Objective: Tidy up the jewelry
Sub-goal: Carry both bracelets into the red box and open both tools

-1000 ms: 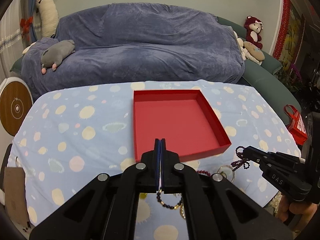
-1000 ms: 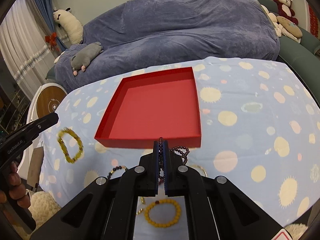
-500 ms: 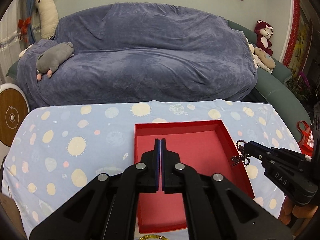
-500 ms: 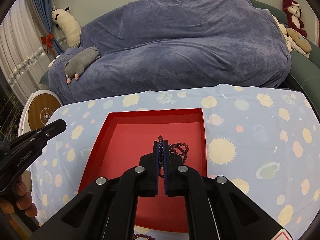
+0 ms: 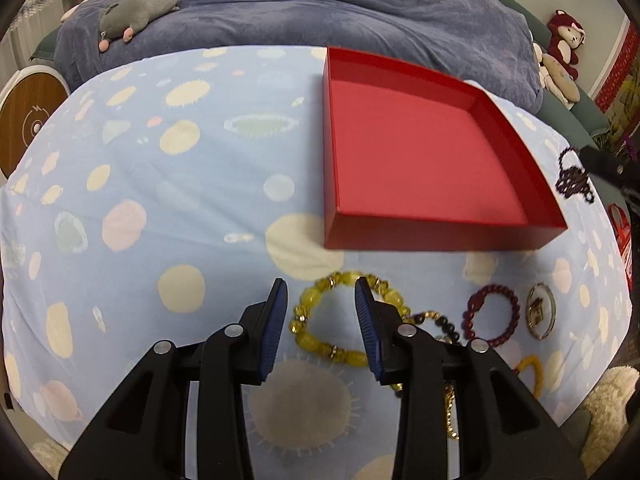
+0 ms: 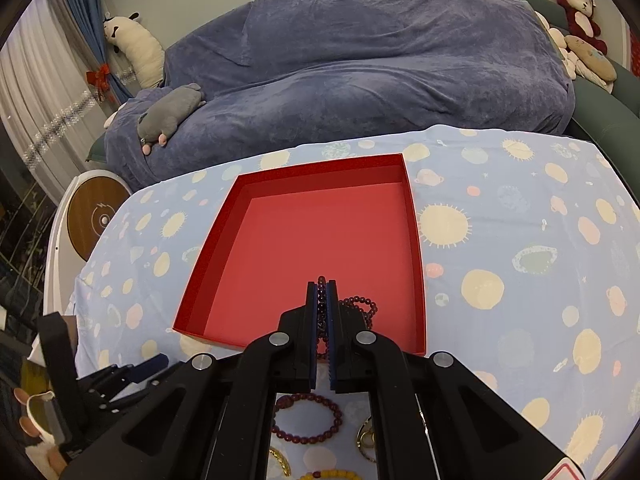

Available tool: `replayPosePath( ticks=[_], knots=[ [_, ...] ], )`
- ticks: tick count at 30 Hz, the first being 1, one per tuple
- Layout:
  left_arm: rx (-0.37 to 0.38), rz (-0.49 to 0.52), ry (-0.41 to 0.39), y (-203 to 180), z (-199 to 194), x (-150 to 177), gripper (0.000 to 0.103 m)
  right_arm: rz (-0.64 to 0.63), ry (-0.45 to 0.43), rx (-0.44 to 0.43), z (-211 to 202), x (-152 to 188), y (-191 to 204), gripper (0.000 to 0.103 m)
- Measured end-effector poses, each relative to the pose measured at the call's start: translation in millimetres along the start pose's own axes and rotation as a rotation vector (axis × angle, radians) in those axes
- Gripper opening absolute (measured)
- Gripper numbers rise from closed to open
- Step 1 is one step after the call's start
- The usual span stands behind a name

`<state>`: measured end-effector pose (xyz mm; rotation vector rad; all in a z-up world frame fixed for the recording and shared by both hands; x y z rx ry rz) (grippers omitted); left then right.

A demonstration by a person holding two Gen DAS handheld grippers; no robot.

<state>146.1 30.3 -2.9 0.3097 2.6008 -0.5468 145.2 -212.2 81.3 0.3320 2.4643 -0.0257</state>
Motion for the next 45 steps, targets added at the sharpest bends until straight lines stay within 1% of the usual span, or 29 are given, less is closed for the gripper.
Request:
replayPosePath(
  ticks=[3, 6, 8, 9, 11, 14, 17, 19, 22, 24, 28, 31, 34, 38, 40, 42, 44, 45],
  knots=[
    [-0.015, 0.007, 0.018, 2, 10, 10, 0.032, 0.004, 0.004, -0.003, -2, 2, 0, 0.004],
    [-0.023, 0.010, 0.004, 3, 13, 13, 0.026, 0.004, 0.010, -0.004, -2, 3, 2, 0.004],
    [-0.029, 0.013, -0.006, 4, 14, 12, 0.017, 0.001, 0.016, -0.007, 0, 5, 2, 0.004],
    [-0.026, 0.015, -0.009, 4, 15, 11, 0.009, 0.000, 0.019, -0.006, 1, 6, 3, 0.004],
    [-0.017, 0.008, -0.011, 5, 14, 9, 0.009, 0.002, 0.024, -0.008, 2, 7, 3, 0.004],
    [-0.002, 0.012, -0.037, 0, 5, 4, 0.009, 0.002, 0.025, -0.007, 3, 7, 4, 0.004],
    [0.039, 0.017, -0.071, -10, -16, -6, 0.009, -0.002, 0.020, -0.005, 3, 7, 5, 0.004],
    [0.068, 0.037, -0.096, -20, -33, -15, 0.009, -0.005, 0.017, -0.005, 3, 5, 4, 0.004],
    [0.107, 0.075, -0.131, -38, -58, -35, 0.009, -0.002, 0.009, -0.013, 2, -2, 3, 0.004],
    [0.116, 0.113, -0.154, -50, -72, -50, 0.009, -0.003, 0.004, -0.016, 3, -9, 2, 0.004],
    [0.138, 0.174, -0.190, -67, -85, -89, 0.009, -0.009, 0.003, -0.020, 13, -25, 2, 0.004],
    [0.132, 0.218, -0.217, -76, -79, -122, 0.009, -0.015, 0.007, -0.021, 26, -41, 3, 0.004],
    [0.113, 0.253, -0.232, -82, -61, -151, 0.009, -0.016, 0.016, -0.028, 44, -58, 7, 0.004],
    [0.106, 0.240, -0.224, -80, -23, -187, 0.009, -0.032, 0.026, -0.019, 73, -81, 14, 0.004],
    [0.086, 0.230, -0.229, -77, -4, -201, 0.009, -0.038, 0.035, -0.008, 89, -90, 17, 0.004],
    [0.089, 0.219, -0.228, -74, 12, -213, 0.009, -0.037, 0.046, 0.001, 106, -99, 18, 0.004],
    [0.089, 0.209, -0.208, -72, 29, -221, 0.009, -0.039, 0.064, 0.006, 122, -105, 18, 0.004],
    [0.077, 0.203, -0.203, -70, 37, -224, 0.009, -0.036, 0.074, 0.009, 129, -107, 18, 0.005]
  ],
)
Point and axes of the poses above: each gripper's, at about its wrist camera, not at the fingertips, and z roughly the way its jaws point, y to its left, x to its underside, the point moved 1 cm from there along z, roughly the way its jaws point, and after that the axes turned 14 degrees about x, right-handed, at the moved point
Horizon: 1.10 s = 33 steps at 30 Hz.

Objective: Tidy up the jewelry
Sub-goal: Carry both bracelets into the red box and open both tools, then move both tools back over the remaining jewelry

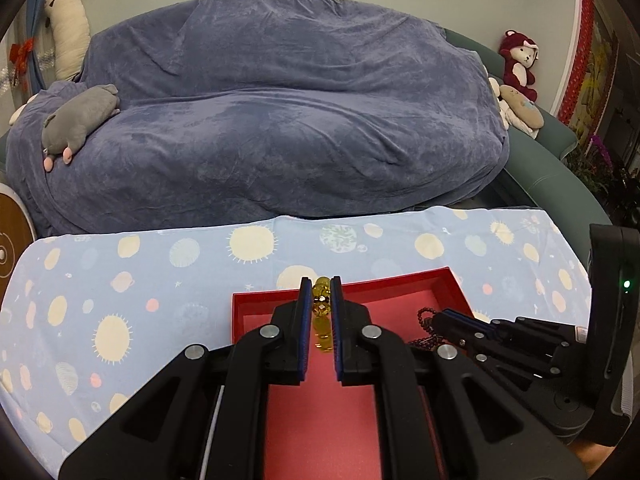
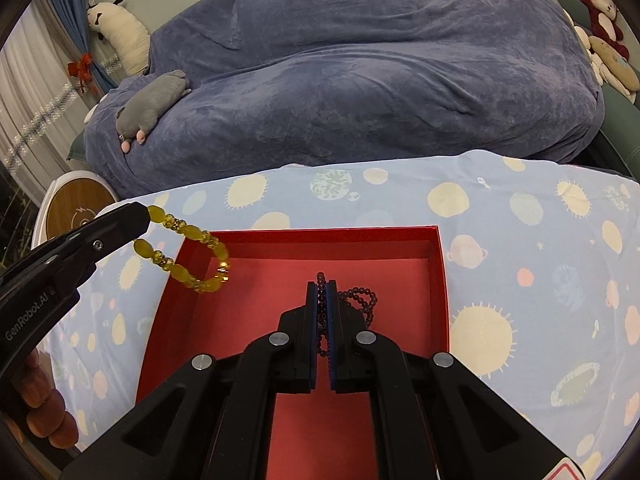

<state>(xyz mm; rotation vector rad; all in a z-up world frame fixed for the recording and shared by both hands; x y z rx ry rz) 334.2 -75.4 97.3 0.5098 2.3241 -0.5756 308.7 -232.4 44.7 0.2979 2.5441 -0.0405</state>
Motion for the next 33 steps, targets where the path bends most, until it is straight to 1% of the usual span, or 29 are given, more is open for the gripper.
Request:
replayPosePath(
  ticks=[1, 3, 5, 6, 7, 8, 9, 10, 11, 13, 17, 18, 19, 25, 27, 28, 30, 33],
  knots=[
    [0.004, -0.001, 0.006, 2, 7, 0, 0.009, -0.001, 0.011, -0.002, 7, -2, 0, 0.005],
    [-0.015, 0.002, 0.012, 5, 19, 1, 0.009, -0.015, 0.029, 0.007, 18, -3, 0, 0.005],
    [-0.032, 0.004, 0.015, 7, 26, 1, 0.010, -0.026, 0.018, 0.028, 21, -3, 0, 0.008],
    [-0.045, -0.001, 0.023, 8, 29, 2, 0.014, -0.030, 0.012, 0.043, 20, -3, -1, 0.011],
    [-0.055, -0.007, 0.029, 9, 30, 2, 0.025, -0.032, 0.005, 0.056, 18, -3, -2, 0.017],
    [-0.069, -0.017, 0.026, 10, 28, 3, 0.034, -0.028, -0.004, 0.059, 14, -2, -5, 0.020],
    [-0.077, -0.031, 0.016, 11, 25, 5, 0.050, -0.018, -0.018, 0.058, 8, 0, -8, 0.026],
    [-0.077, -0.042, 0.003, 12, 20, 7, 0.057, -0.012, -0.034, 0.062, 1, 3, -10, 0.032],
    [-0.079, -0.051, -0.002, 12, 14, 10, 0.060, -0.012, -0.046, 0.067, -5, 6, -13, 0.034],
    [-0.069, -0.059, -0.012, 11, 2, 18, 0.061, -0.005, -0.065, 0.062, -21, 15, -19, 0.037],
    [-0.075, -0.052, -0.019, 1, -27, 40, 0.062, 0.019, -0.083, 0.051, -53, 41, -34, 0.040],
    [-0.073, -0.054, -0.018, -2, -34, 47, 0.064, 0.025, -0.081, 0.046, -61, 49, -38, 0.040],
    [-0.066, -0.057, -0.010, -4, -40, 55, 0.066, 0.032, -0.079, 0.048, -68, 58, -42, 0.040],
    [-0.054, -0.082, 0.013, -20, -79, 103, 0.066, 0.063, -0.056, 0.066, -107, 109, -61, 0.040],
    [-0.039, -0.108, 0.026, -24, -89, 120, 0.066, 0.073, -0.041, 0.060, -117, 127, -65, 0.040],
    [-0.034, -0.124, 0.030, -26, -94, 128, 0.066, 0.069, -0.043, 0.072, -122, 135, -65, 0.040],
    [-0.039, -0.150, 0.037, -28, -103, 144, 0.066, 0.063, -0.037, 0.092, -130, 152, -65, 0.040],
    [-0.069, -0.163, 0.059, -29, -110, 169, 0.066, 0.074, -0.012, 0.095, -137, 176, -66, 0.040]
  ],
)
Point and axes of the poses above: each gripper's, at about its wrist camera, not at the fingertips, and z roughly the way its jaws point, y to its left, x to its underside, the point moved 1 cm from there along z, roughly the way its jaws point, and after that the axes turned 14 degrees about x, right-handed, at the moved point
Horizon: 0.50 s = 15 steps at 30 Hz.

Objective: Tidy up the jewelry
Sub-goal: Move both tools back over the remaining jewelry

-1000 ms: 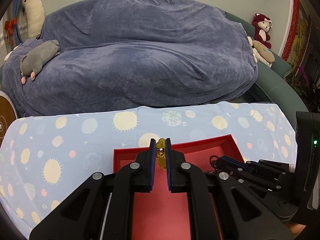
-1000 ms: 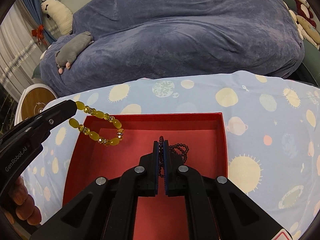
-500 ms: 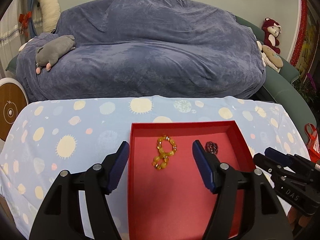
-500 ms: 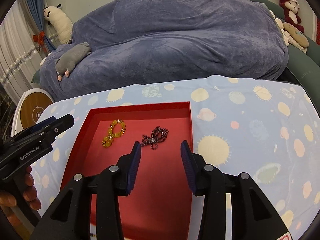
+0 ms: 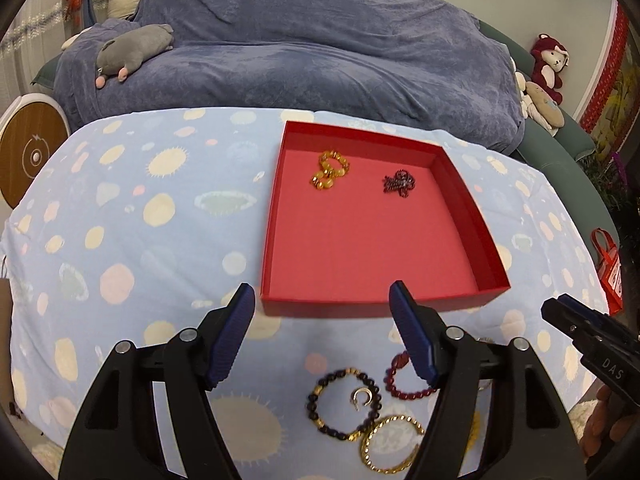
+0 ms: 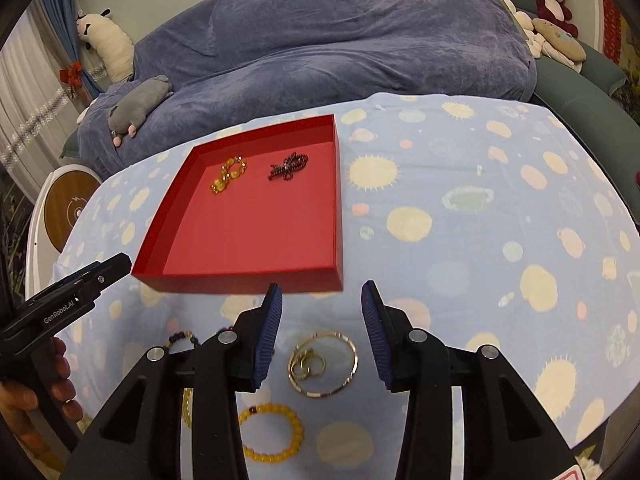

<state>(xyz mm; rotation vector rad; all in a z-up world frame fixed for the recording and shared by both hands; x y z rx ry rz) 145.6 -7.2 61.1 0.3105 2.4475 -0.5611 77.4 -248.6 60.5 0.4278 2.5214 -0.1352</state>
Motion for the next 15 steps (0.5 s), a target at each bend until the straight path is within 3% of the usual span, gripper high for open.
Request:
replayPosePath(
  ticks=[8, 15],
  knots=[
    [-0.049, -0.017, 0.058, 8, -3, 59, 0.066, 0.018, 0.088, 0.006, -2, 63, -2, 0.040],
    [-0.077, -0.005, 0.089, 11, 12, 84, 0.066, -0.001, 0.111, 0.013, 1, 87, 4, 0.040]
  ],
)
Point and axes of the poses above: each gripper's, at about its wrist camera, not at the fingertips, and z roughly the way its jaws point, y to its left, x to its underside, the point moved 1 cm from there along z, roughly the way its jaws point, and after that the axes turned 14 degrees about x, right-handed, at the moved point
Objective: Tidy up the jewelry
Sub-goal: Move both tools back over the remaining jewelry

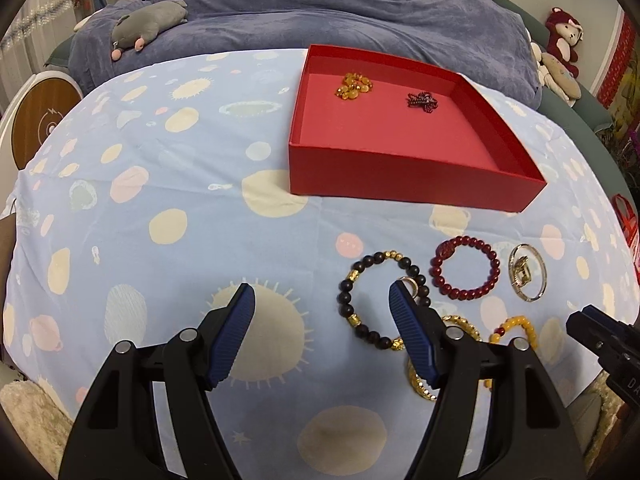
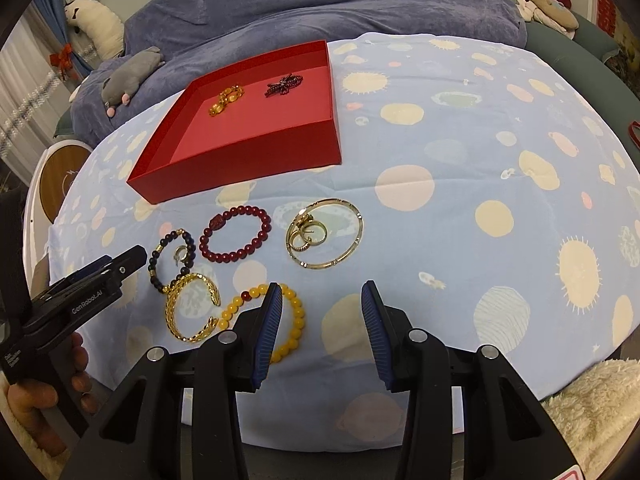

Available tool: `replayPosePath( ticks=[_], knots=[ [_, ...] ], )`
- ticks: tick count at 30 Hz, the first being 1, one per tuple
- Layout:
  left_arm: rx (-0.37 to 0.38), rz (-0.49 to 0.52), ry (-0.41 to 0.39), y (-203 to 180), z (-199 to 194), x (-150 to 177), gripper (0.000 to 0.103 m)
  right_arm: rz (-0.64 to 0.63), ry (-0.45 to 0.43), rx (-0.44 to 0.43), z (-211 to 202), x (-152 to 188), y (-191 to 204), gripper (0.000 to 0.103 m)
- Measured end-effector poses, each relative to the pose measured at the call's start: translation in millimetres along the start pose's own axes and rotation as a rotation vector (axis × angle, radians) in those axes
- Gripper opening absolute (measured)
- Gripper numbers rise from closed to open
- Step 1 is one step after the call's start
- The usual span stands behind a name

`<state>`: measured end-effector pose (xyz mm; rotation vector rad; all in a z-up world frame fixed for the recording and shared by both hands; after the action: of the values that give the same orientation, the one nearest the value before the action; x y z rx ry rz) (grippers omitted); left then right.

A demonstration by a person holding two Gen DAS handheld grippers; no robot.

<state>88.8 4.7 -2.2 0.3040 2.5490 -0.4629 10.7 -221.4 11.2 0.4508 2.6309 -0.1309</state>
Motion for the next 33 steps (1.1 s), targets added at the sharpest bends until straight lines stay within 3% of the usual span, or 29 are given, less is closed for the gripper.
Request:
replayPosePath(
  ticks=[5, 12, 20, 22, 33],
  knots=[
    [-0.008, 0.017, 0.018, -3, 12, 5, 0.066, -0.001, 0.015, 0.000, 7, 4, 1, 0.040],
    [-0.020, 0.019, 0.021, -3, 22, 7, 0.053, -0.004, 0.023, -0.005, 10, 5, 3, 0.040],
    [0.001, 0.035, 0.011, -5, 21, 7, 0.022, -0.016, 0.031, -0.013, 13, 8, 8, 0.040],
    [0.010, 0.041, 0.013, -6, 21, 7, 0.009, -0.024, 0.032, -0.017, 13, 9, 10, 0.040],
    [0.073, 0.030, -0.027, -14, -3, 2, 0.008, -0.071, 0.048, -0.038, 19, 13, 24, 0.039]
  ],
)
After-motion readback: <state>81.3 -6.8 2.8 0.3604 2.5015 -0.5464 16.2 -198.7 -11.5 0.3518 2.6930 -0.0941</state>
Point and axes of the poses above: each gripper's, at about its wrist camera, not at the fingertips, and z roughly the way its jaws point, y to its left, x to its underside, the point moved 1 cm from there along z, roughly the way its jaws point, and after that the axes turned 14 degrees about x, right-handed, at the moved point
